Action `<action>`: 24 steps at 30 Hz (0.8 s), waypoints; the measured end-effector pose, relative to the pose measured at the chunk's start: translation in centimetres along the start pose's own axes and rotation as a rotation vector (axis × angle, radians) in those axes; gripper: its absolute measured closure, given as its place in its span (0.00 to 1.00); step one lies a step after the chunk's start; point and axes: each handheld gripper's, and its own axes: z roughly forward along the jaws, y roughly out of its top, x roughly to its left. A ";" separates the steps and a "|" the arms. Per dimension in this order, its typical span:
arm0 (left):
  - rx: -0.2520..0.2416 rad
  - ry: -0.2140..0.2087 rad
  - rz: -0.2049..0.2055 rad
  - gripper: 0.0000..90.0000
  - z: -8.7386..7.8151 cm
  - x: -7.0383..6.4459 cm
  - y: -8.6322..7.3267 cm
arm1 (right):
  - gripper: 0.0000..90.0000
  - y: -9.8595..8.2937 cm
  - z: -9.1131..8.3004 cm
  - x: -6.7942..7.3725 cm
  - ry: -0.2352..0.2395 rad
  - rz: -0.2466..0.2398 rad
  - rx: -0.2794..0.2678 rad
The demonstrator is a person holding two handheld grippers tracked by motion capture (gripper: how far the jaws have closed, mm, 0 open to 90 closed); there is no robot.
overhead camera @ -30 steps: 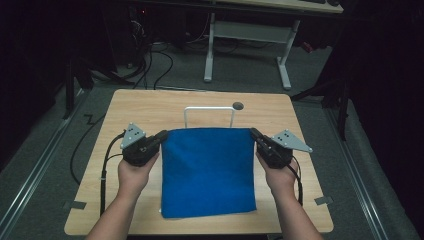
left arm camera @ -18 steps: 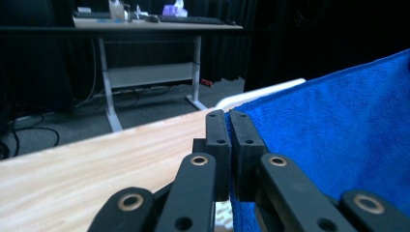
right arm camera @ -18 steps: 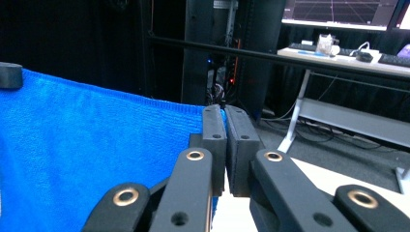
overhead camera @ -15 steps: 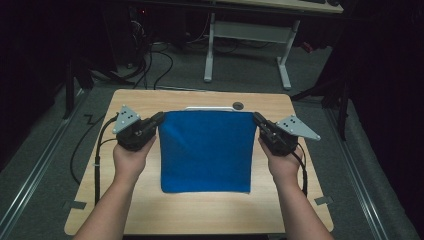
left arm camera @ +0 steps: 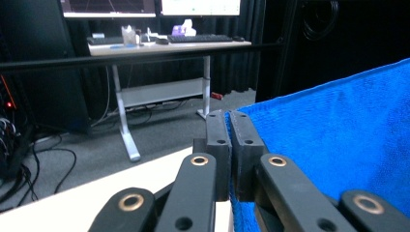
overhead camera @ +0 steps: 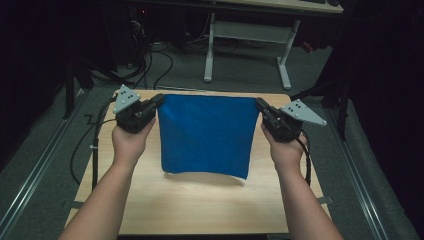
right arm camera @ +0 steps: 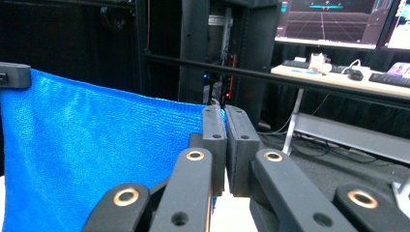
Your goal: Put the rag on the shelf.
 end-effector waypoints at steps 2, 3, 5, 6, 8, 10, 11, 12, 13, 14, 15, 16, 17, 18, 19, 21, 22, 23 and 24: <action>-0.008 0.003 0.009 0.98 0.1 0.2 0.7 | 0.99 0.6 0.1 -0.1 -0.004 -0.007 -0.010; -0.010 0.002 0.008 0.98 0.2 0.2 0.9 | 0.99 0.9 0.2 -0.2 -0.005 -0.013 -0.013; -0.020 0.001 0.010 0.98 0.3 0.4 1.5 | 0.99 1.4 0.2 -0.3 -0.010 -0.018 -0.023; -0.026 0.000 0.018 0.98 0.3 0.4 1.7 | 0.99 1.8 0.2 -0.3 -0.012 -0.021 -0.027; -0.029 0.007 0.039 0.98 0.4 0.5 2.3 | 0.99 2.3 0.3 -0.4 -0.018 -0.030 -0.038; -0.039 0.010 0.047 0.98 0.7 0.6 2.8 | 0.99 2.9 0.5 -0.5 -0.025 -0.038 -0.046; -0.038 0.013 0.054 0.98 0.9 0.7 3.0 | 0.99 3.1 0.6 -0.6 -0.029 -0.042 -0.047; -0.037 0.014 0.058 0.98 1.1 0.7 3.1 | 0.99 3.3 0.8 -0.7 -0.033 -0.042 -0.047; -0.034 0.014 0.068 0.98 1.4 0.8 3.2 | 0.99 3.4 0.9 -0.8 -0.035 -0.040 -0.045; -0.038 0.010 0.073 0.98 1.7 1.0 3.4 | 0.99 3.5 1.2 -0.9 -0.039 -0.041 -0.043; -0.037 0.011 0.071 0.98 1.9 1.1 3.4 | 0.99 3.5 1.5 -1.1 -0.044 -0.044 -0.039; -0.032 0.011 0.071 0.98 2.2 1.3 3.5 | 0.99 3.6 1.7 -1.3 -0.043 -0.037 -0.038; -0.031 0.013 0.072 0.98 2.5 1.5 3.6 | 0.99 3.6 2.0 -1.4 -0.041 -0.027 -0.035; -0.031 0.014 0.073 0.98 2.8 1.7 3.7 | 0.99 3.7 2.3 -1.7 -0.044 -0.028 -0.030; -0.033 0.019 0.074 0.98 3.1 1.8 3.7 | 0.99 3.7 2.6 -1.8 -0.047 -0.027 -0.031; -0.037 0.028 0.080 0.98 3.6 2.1 3.9 | 0.99 3.9 3.1 -2.2 -0.053 -0.021 -0.031; -0.037 0.033 0.082 0.98 3.9 2.3 3.9 | 0.99 4.0 3.4 -2.3 -0.054 -0.018 -0.029; -0.036 0.036 0.081 0.98 4.2 2.4 4.0 | 0.99 4.1 3.7 -2.4 -0.059 -0.017 -0.030; -0.035 0.038 0.073 0.98 4.5 2.6 4.1 | 0.99 4.3 4.1 -2.6 -0.060 -0.019 -0.027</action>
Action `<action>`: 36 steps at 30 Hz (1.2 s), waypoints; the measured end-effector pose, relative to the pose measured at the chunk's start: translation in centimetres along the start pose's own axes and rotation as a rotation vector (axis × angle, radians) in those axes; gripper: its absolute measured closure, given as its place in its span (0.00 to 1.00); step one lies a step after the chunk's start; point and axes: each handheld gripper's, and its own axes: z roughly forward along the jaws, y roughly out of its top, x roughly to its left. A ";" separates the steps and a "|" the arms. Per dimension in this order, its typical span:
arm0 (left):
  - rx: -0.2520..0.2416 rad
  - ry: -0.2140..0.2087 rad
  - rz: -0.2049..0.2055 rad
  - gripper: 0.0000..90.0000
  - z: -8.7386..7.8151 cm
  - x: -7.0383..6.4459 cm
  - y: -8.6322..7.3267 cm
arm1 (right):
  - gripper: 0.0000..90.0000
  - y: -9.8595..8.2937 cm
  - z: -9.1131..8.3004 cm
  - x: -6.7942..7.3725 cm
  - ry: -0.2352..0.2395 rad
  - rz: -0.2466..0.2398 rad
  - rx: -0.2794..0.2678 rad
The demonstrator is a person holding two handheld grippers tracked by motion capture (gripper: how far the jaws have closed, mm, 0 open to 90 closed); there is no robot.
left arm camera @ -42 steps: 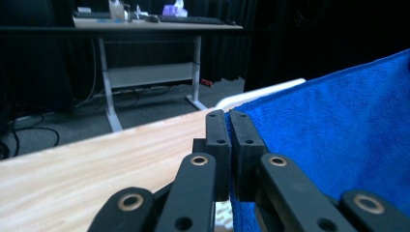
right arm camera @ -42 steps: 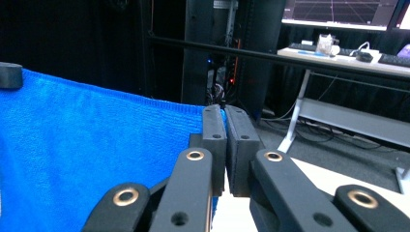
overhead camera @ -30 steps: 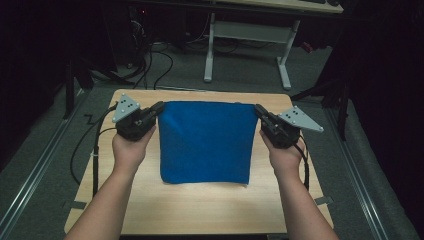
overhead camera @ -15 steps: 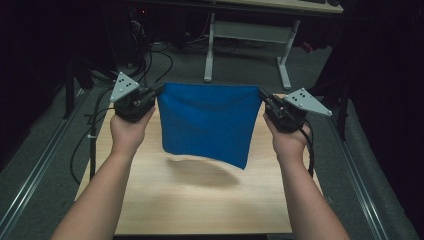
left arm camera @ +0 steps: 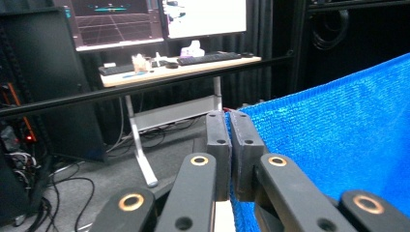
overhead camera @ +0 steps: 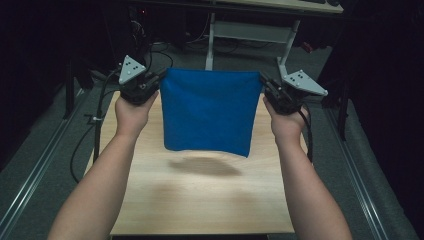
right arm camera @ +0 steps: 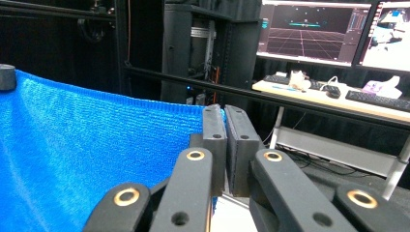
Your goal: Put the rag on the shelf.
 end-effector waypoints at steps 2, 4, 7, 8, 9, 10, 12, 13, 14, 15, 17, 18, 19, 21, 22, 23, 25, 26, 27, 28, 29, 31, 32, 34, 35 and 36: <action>0.000 0.009 0.000 0.98 0.6 0.2 0.1 | 0.99 0.4 0.7 -0.3 -0.003 0.002 0.000; 0.014 0.008 -0.001 0.98 1.3 0.4 0.3 | 0.99 0.6 1.3 -0.6 -0.009 0.000 0.001; 0.021 0.015 -0.010 0.98 2.1 1.0 0.4 | 0.99 0.7 2.1 -1.1 -0.026 -0.001 0.008; 0.026 0.015 -0.019 0.98 2.3 1.1 0.5 | 0.99 0.7 2.4 -1.3 -0.028 -0.004 0.004; 0.030 0.019 -0.016 0.98 2.7 1.3 0.5 | 0.99 0.6 2.6 -1.5 -0.028 -0.003 0.009; 0.032 0.030 -0.010 0.98 2.8 1.3 0.5 | 0.99 0.5 3.0 -1.6 -0.034 -0.008 0.015; 0.042 0.048 0.011 0.98 3.5 1.3 0.4 | 0.99 0.3 3.6 -1.8 -0.041 -0.004 0.027; 0.042 0.049 0.024 0.98 3.8 1.4 0.3 | 0.99 0.2 4.0 -1.9 -0.047 -0.007 0.031; 0.053 0.061 0.029 0.98 4.2 1.5 0.1 | 0.99 0.0 4.2 -2.0 -0.047 -0.007 0.035; 0.062 0.065 0.027 0.98 4.5 1.7 0.0 | 0.99 -0.2 4.7 -2.2 -0.044 -0.013 0.047; 0.082 0.074 0.023 0.97 5.1 2.0 -0.4 | 0.99 -0.6 5.5 -2.3 -0.046 -0.035 0.067; 0.092 0.079 0.020 0.97 5.4 2.1 -0.6 | 0.99 -0.7 5.8 -2.4 -0.045 -0.040 0.081; 0.104 0.083 0.021 0.97 5.8 2.2 -0.9 | 0.99 -0.9 6.1 -2.4 -0.048 -0.044 0.090; 0.138 0.081 0.016 0.97 6.4 2.5 -1.5 | 0.99 -1.4 6.8 -2.4 -0.053 -0.043 0.110; 0.170 0.060 -0.014 0.97 6.8 2.8 -2.0 | 0.99 -1.7 7.1 -2.4 -0.055 -0.044 0.120; 0.213 0.035 -0.047 0.97 7.3 3.2 -2.6 | 0.99 -2.0 7.4 -2.5 -0.059 -0.045 0.133; 0.234 0.028 -0.057 0.97 7.6 3.4 -3.5 | 0.99 -2.9 8.0 -2.6 -0.059 -0.047 0.163; 0.247 0.019 -0.065 0.97 7.8 3.5 -4.1 | 0.99 -3.4 8.3 -2.6 -0.059 -0.045 0.181; 0.255 0.019 -0.064 0.97 7.8 3.5 -4.6 | 0.99 -4.0 8.5 -2.5 -0.062 -0.047 0.196; 0.258 0.016 -0.069 0.97 7.9 3.4 -5.1 | 0.99 -4.6 8.7 -2.6 -0.060 -0.046 0.209; 0.270 0.009 -0.079 0.97 7.9 3.4 -5.8 | 0.99 -5.2 8.9 -2.5 -0.061 -0.047 0.223; 0.281 0.006 -0.084 0.97 7.9 3.3 -6.7 | 0.99 -6.5 9.2 -2.5 -0.057 -0.036 0.252; 0.287 0.002 -0.092 0.97 7.8 3.3 -7.2 | 0.99 -7.0 9.2 -2.5 -0.053 -0.033 0.258; 0.297 -0.006 -0.102 0.97 7.6 3.1 -8.2 | 0.99 -7.9 9.3 -2.3 -0.049 -0.023 0.275; 0.302 -0.012 -0.110 0.97 7.4 3.1 -8.8 | 0.99 -8.4 9.2 -2.2 -0.044 -0.024 0.280; 0.307 -0.020 -0.116 0.97 7.3 3.1 -9.1 | 0.99 -8.9 9.2 -2.0 -0.040 -0.027 0.287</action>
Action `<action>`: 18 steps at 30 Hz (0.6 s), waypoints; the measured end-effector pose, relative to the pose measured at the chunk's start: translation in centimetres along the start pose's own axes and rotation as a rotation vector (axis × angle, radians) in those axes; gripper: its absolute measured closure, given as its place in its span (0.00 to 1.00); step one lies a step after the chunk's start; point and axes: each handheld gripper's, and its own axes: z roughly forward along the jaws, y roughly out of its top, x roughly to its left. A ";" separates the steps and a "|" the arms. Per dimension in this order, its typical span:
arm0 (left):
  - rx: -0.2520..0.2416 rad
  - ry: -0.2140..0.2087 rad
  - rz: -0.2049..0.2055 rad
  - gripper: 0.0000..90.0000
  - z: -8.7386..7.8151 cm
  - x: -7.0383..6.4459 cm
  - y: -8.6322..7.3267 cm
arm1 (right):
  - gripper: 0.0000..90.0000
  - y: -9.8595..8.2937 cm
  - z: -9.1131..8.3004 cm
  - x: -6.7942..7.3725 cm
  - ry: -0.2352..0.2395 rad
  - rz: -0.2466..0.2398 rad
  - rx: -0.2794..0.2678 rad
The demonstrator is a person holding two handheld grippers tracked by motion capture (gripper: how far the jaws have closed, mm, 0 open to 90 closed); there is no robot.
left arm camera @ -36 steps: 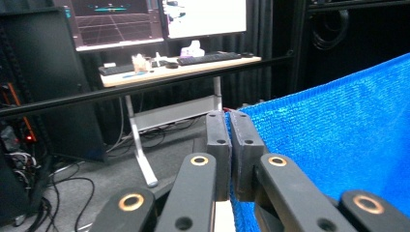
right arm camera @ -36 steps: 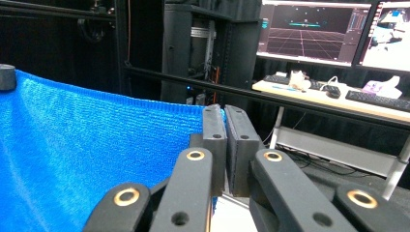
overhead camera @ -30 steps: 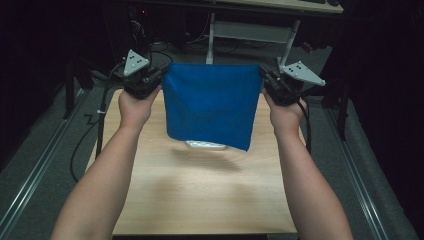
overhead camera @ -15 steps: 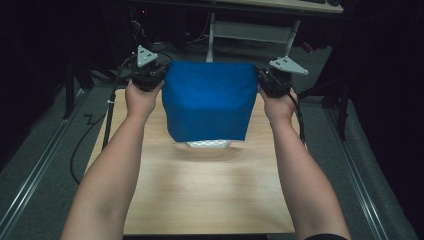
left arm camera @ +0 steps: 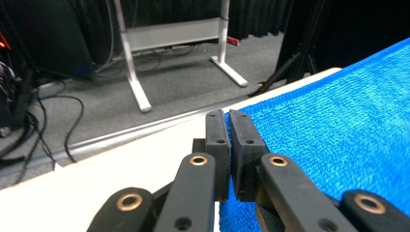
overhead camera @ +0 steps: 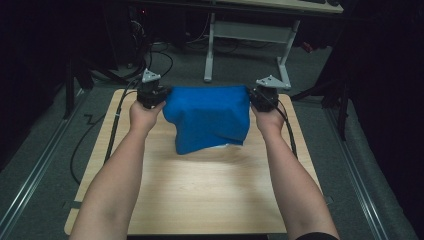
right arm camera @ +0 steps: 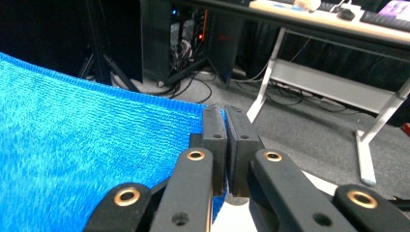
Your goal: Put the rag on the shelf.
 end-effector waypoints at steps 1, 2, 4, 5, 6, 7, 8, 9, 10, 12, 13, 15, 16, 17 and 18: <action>0.000 -0.012 -0.008 0.97 0.0 0.0 -0.5 | 0.99 -0.3 0.0 0.1 0.002 -0.005 0.005; 0.007 -0.022 -0.014 0.97 0.0 0.0 -0.9 | 0.99 -0.6 0.0 0.2 0.008 -0.006 0.009; 0.028 -0.036 -0.012 0.97 -0.2 -0.2 -1.8 | 0.99 -1.4 -0.3 0.4 0.021 0.004 0.013; 0.025 -0.036 -0.010 0.97 -0.3 -0.4 -2.4 | 0.99 -1.7 -0.4 0.5 0.027 0.010 0.018; 0.016 -0.046 -0.019 0.97 -0.4 -0.6 -3.0 | 0.99 -2.1 -0.6 0.6 0.031 0.009 0.021; 0.022 -0.048 -0.026 0.97 -0.4 -0.7 -3.4 | 0.99 -2.6 -0.8 0.8 0.034 0.017 0.026; 0.024 -0.055 -0.032 0.97 -0.4 -0.8 -4.1 | 0.99 -2.9 -0.8 0.8 0.037 0.015 0.028; 0.029 -0.056 -0.036 0.97 -0.4 -0.9 -4.6 | 0.99 -3.4 -1.0 0.9 0.042 0.022 0.033; 0.029 -0.060 -0.042 0.97 -0.4 -0.9 -5.0 | 0.99 -3.8 -1.1 1.1 0.040 0.019 0.037; 0.031 -0.069 -0.058 0.97 -0.3 -1.1 -5.9 | 0.99 -4.5 -1.3 1.2 0.047 0.023 0.045; 0.032 -0.073 -0.063 0.97 -0.2 -1.2 -6.2 | 0.99 -4.9 -1.4 1.3 0.049 0.026 0.052; 0.050 -0.083 -0.067 0.97 0.0 -1.4 -6.9 | 0.99 -5.6 -1.4 1.5 0.054 0.030 0.065; 0.042 -0.091 -0.067 0.97 0.1 -1.5 -7.4 | 0.99 -5.9 -1.4 1.6 0.057 0.025 0.075; 0.044 -0.095 -0.077 0.97 0.2 -1.6 -7.7 | 0.99 -6.3 -1.4 1.8 0.056 0.019 0.081; 0.044 -0.095 -0.077 0.97 0.2 -1.6 -7.7 | 0.99 -6.3 -1.4 1.8 0.056 0.019 0.081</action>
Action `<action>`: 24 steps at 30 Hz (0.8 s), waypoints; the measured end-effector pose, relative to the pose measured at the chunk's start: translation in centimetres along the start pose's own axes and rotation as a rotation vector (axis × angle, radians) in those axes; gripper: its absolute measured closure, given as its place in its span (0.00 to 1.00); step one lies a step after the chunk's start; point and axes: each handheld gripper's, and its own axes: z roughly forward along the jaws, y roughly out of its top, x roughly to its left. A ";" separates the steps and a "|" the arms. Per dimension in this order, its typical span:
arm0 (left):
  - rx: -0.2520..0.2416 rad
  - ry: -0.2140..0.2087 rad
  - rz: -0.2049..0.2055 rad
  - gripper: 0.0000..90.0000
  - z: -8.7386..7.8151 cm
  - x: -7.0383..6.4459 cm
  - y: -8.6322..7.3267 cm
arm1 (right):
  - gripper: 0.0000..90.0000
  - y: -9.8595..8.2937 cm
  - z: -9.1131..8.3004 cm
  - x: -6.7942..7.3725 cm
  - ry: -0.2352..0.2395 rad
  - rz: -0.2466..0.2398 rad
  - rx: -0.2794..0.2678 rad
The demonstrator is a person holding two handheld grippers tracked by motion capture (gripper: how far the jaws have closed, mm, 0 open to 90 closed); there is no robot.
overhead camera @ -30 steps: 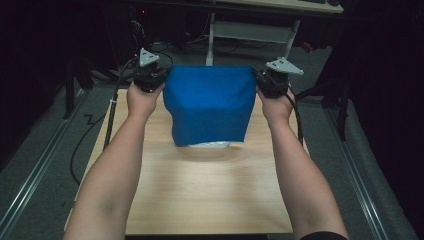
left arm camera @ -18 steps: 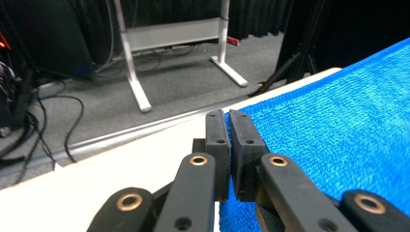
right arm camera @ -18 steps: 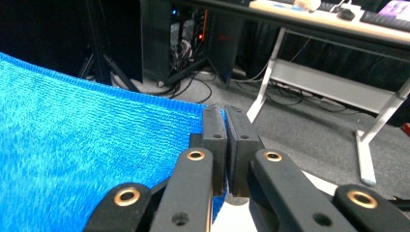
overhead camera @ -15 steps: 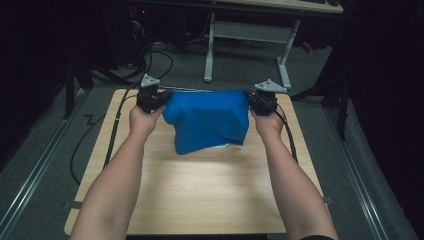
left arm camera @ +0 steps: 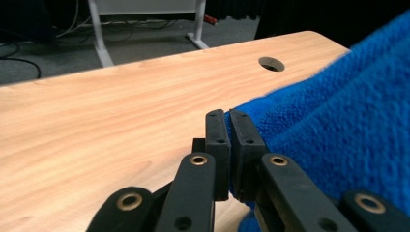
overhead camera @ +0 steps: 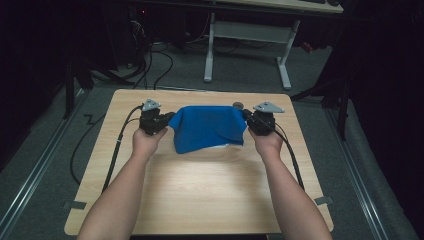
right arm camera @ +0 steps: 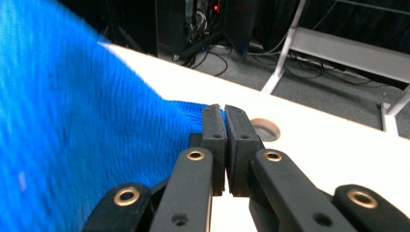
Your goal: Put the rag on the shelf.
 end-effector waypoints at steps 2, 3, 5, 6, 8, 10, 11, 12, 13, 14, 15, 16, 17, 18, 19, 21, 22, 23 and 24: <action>0.008 -0.006 -0.015 0.97 0.4 0.0 -0.9 | 0.99 -1.1 0.2 0.2 0.004 0.006 0.023; 0.008 -0.006 -0.015 0.97 0.4 0.0 -0.9 | 0.99 -1.1 0.2 0.2 0.004 0.006 0.023; 0.014 -0.009 -0.023 0.97 0.6 -0.1 -1.3 | 0.99 -1.7 0.3 0.3 0.011 0.011 0.029; 0.020 -0.014 -0.028 0.97 0.8 -0.1 -1.6 | 0.99 -2.1 0.4 0.5 0.013 0.013 0.030; 0.020 -0.016 -0.037 0.97 1.0 -0.1 -1.8 | 0.99 -2.4 0.5 0.7 0.018 0.025 0.031; 0.025 -0.021 -0.052 0.97 1.2 0.0 -2.1 | 0.99 -2.8 0.6 0.8 0.019 0.019 0.037; 0.025 -0.021 -0.052 0.97 1.2 0.0 -2.1 | 0.99 -2.8 0.6 0.8 0.019 0.019 0.037; 0.031 -0.021 -0.055 0.97 1.5 0.0 -2.2 | 0.99 -3.0 0.7 0.9 0.021 0.021 0.038; 0.036 -0.023 -0.056 0.97 1.6 0.0 -2.3 | 0.99 -3.3 0.8 1.0 0.026 0.023 0.042; 0.042 -0.024 -0.059 0.97 1.8 -0.1 -2.5 | 0.99 -3.5 0.9 1.1 0.025 0.024 0.043; 0.046 -0.026 -0.060 0.97 1.9 -0.1 -2.6 | 0.99 -3.5 0.9 1.1 0.025 0.026 0.044; 0.050 -0.027 -0.062 0.97 2.0 -0.2 -2.6 | 0.99 -3.7 0.9 1.1 0.026 0.025 0.039; 0.054 -0.031 -0.065 0.97 2.2 -0.2 -2.8 | 0.99 -3.8 0.9 1.1 0.024 0.032 0.037; 0.057 -0.033 -0.065 0.97 2.3 -0.2 -2.8 | 0.99 -4.1 1.0 1.1 0.023 0.038 0.037; 0.060 -0.035 -0.068 0.97 2.4 -0.3 -2.9 | 0.99 -4.2 1.0 1.0 0.024 0.044 0.044; 0.064 -0.044 -0.071 0.96 2.6 -0.4 -3.1 | 0.99 -4.5 1.0 0.9 0.024 0.053 0.052; 0.066 -0.044 -0.071 0.96 2.8 -0.5 -3.2 | 0.99 -4.7 1.1 0.8 0.024 0.055 0.053; 0.069 -0.046 -0.072 0.96 2.9 -0.5 -3.2 | 0.99 -4.8 1.1 0.7 0.024 0.053 0.055; 0.071 -0.046 -0.073 0.96 2.9 -0.5 -3.3 | 0.99 -4.9 1.1 0.7 0.025 0.053 0.055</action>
